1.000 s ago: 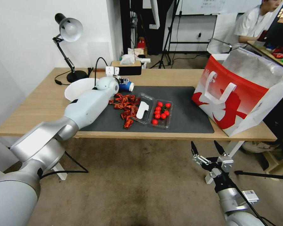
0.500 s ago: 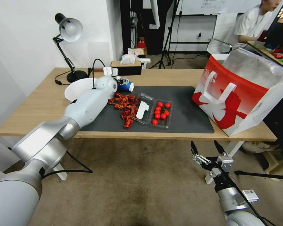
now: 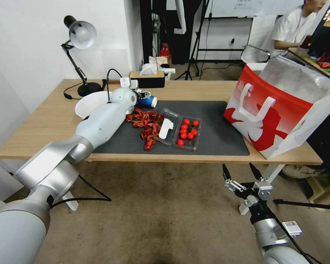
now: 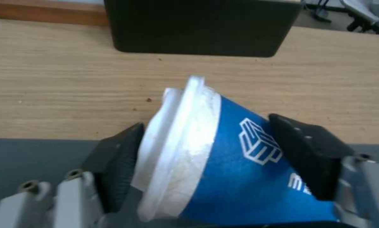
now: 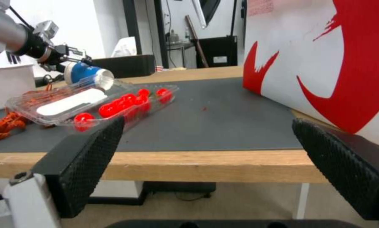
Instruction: Pick up the trash from the table and place it into the takeout bag.
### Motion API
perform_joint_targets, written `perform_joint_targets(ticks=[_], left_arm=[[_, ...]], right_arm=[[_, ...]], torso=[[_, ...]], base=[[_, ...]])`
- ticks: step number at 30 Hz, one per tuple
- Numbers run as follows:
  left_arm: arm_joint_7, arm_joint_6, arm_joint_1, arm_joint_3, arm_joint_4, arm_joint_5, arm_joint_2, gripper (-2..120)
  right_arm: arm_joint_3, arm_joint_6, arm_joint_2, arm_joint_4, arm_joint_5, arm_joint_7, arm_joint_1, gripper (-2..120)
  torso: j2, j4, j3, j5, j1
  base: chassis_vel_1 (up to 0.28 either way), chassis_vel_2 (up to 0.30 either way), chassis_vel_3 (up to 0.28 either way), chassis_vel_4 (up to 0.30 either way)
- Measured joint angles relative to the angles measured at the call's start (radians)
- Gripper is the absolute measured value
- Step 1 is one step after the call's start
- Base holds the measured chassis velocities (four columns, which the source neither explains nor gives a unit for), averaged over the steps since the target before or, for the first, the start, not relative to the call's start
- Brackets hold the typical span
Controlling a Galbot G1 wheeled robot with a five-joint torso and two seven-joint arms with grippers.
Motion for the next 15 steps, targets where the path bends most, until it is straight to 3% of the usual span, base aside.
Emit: perform_joint_targets(ticks=[2,3,5,12,15], left_arm=[[0.000,-0.003,0.005,-0.004,-0.007,-0.007,0.003,56],[0.000,-0.003,0.005,-0.004,-0.007,-0.007,0.003,56],[-0.001,-0.003,0.008,-0.008,-0.010,-0.012,0.006,44],[-0.002,-0.004,0.017,-0.015,-0.016,-0.019,0.009,31],[-0.002,-0.010,0.020,-0.021,-0.017,-0.022,0.009,31]], right_arm=[[0.000,0.000,0.000,0.000,0.000,0.001,0.001,100],[0.000,0.000,0.000,0.000,0.000,0.001,0.001,100],[0.000,0.000,0.000,0.001,0.000,0.002,0.002,100],[0.000,0.000,-0.002,0.001,0.000,0.003,0.008,100],[-0.002,0.000,-0.002,0.001,0.000,0.004,0.009,100]], torso=[[0.000,-0.0001,0.000,0.0001,0.000],[0.000,-0.0001,0.000,0.0001,0.000],[0.000,-0.0003,0.000,-0.0002,0.000],[0.000,-0.0003,0.000,-0.0001,0.000],[0.000,-0.0003,0.000,-0.0001,0.000]], base=[[0.000,0.000,0.000,0.000],[0.000,0.000,0.000,0.000],[0.000,0.000,0.000,0.000],[0.000,0.000,0.000,0.000],[0.000,0.000,0.000,0.000]])
